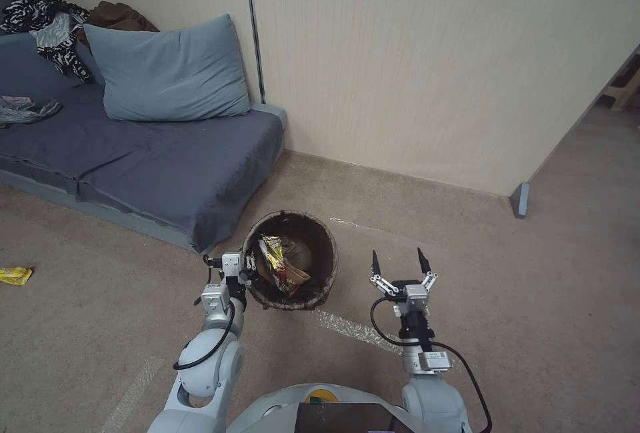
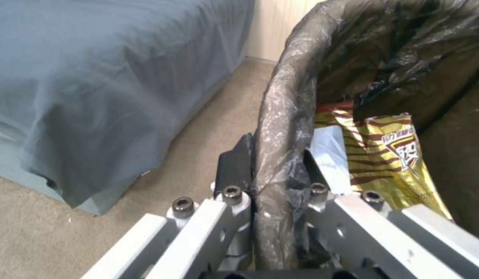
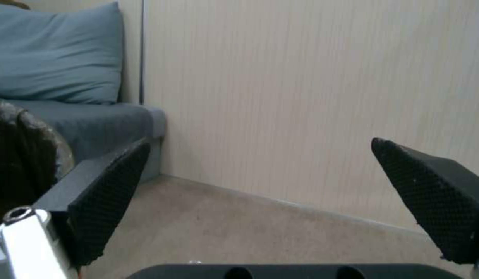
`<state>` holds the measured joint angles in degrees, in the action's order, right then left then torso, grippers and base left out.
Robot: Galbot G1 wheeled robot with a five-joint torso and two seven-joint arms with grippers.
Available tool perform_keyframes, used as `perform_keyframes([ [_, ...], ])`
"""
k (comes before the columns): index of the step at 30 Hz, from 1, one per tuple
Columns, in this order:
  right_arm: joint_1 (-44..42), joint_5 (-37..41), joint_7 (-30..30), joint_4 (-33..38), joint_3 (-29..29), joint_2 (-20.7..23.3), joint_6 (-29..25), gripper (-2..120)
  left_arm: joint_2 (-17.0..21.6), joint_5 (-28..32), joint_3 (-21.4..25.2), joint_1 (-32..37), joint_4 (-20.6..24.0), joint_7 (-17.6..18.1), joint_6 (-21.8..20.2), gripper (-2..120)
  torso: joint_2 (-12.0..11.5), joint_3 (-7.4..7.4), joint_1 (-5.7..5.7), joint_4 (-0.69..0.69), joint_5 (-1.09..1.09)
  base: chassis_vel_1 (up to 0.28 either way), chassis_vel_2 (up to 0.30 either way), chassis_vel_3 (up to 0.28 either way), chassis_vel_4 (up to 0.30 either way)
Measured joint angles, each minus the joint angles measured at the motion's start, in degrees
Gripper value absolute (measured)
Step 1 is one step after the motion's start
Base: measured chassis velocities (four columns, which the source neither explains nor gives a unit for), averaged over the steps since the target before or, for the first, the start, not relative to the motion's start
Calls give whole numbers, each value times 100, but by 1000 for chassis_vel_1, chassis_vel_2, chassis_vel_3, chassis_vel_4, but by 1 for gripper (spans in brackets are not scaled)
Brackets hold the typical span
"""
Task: Pick up the trash bin, then pick up the garbage from the floor and place it into the trash bin.
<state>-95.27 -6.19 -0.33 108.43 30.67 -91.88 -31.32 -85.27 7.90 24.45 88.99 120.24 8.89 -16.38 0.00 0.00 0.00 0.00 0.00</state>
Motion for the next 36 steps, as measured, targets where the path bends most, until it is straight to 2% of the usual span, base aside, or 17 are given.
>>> perform_keyframes([
  [16,167,60,9,-63,2,57,40,100,8,34,-35,16,29,12,-17,6,0,0,0,-1,0,8,10,8,8],
  [36,313,95,217,-81,-168,90,152,100,15,67,-37,51,65,30,-94,6,0,0,0,-1,0,99,107,94,96],
])
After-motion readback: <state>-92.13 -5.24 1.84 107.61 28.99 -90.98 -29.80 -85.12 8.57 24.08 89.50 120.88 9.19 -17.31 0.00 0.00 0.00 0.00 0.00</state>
